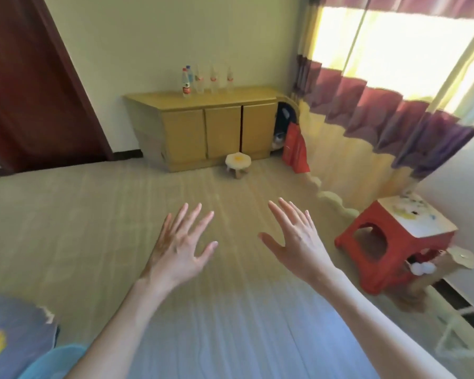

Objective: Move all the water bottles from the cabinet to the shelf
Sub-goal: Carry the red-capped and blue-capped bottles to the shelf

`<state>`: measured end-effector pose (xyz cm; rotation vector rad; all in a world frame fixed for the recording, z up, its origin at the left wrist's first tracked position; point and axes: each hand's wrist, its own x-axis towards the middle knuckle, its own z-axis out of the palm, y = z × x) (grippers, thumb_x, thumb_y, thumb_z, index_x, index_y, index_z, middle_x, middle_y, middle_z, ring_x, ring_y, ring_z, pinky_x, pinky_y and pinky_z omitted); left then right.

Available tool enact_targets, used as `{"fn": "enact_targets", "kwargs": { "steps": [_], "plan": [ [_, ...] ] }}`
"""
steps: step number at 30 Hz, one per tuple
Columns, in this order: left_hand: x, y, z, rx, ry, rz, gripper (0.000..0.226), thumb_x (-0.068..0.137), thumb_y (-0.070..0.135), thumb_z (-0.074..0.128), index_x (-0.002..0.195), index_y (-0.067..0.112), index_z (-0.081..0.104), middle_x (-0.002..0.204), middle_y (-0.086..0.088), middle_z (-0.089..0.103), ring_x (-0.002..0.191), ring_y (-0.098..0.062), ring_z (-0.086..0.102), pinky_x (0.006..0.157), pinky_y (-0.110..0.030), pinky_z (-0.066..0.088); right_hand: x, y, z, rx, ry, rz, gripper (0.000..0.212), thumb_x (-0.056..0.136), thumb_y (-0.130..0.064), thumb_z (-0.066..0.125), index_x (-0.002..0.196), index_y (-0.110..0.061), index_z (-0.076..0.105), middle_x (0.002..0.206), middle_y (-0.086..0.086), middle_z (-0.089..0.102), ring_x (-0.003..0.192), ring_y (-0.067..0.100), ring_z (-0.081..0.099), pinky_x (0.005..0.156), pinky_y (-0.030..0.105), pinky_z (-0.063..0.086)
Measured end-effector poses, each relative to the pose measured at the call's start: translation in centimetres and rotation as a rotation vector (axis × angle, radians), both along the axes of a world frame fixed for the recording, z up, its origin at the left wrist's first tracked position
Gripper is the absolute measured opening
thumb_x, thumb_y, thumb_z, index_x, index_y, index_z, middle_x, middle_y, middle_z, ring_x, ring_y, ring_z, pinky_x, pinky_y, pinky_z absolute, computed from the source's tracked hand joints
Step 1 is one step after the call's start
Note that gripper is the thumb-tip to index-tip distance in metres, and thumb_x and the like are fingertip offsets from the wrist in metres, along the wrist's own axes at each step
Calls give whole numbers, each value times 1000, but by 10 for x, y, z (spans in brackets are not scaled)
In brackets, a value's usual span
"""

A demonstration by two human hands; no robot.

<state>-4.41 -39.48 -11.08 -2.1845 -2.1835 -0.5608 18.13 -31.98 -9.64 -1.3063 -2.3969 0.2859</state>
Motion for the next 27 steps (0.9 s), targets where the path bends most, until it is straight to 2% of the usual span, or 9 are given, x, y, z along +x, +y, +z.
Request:
{"fn": "enact_targets", "kwargs": {
  "steps": [3,7,9,12,14,18,21,27],
  "plan": [
    [-27,63,10,-26,-11,81,66,81,63,17,140,36,7,153,5,2,139,-13,-9,115,-38,-2,-37,74,12,24,13,73,71,83,-59,39,142,-23,23,150,8,26,140,24,18,114,45,9],
    [-70,138,14,-11,-17,169,72,75,67,11,140,36,4,151,7,0,136,-10,-11,114,-39,0,-90,163,14,12,11,138,68,86,-54,43,143,-24,21,151,7,24,141,22,15,114,43,7],
    [-90,175,12,-26,-23,199,70,80,66,21,140,35,4,151,7,-1,137,-11,-11,115,-39,0,-117,203,11,-2,17,165,67,87,-52,44,143,-25,19,152,5,22,141,21,13,114,41,5],
    [-124,235,3,-76,-20,235,62,89,52,32,141,33,2,153,5,-2,139,-14,-11,115,-37,-3,-156,267,1,-35,-12,175,67,88,-53,42,144,-27,15,153,2,17,142,19,9,115,41,3],
    [-153,281,-5,-93,-23,237,62,89,54,28,142,33,3,154,5,-2,139,-14,-11,114,-37,-4,-181,315,-6,-38,-41,164,67,88,-54,40,144,-27,13,154,1,16,142,18,8,115,41,3],
    [-214,384,-7,-77,-44,214,73,76,65,9,142,35,4,154,6,-1,137,-8,-15,113,-36,-7,-235,421,-7,-6,-58,119,67,88,-53,41,144,-25,15,153,2,18,141,20,10,115,41,3],
    [-257,462,2,-36,-59,189,75,74,65,6,142,34,6,153,6,0,132,-2,-18,112,-34,-8,-275,493,0,13,-34,106,67,88,-52,43,143,-24,18,152,4,22,141,21,13,115,41,6],
    [-310,601,1,-54,-82,129,75,73,65,5,142,34,9,153,6,1,134,-3,-17,112,-33,-9,-333,619,-6,-20,-8,67,66,87,-53,43,143,-25,19,152,4,23,141,20,14,115,39,6]
  ]
}}
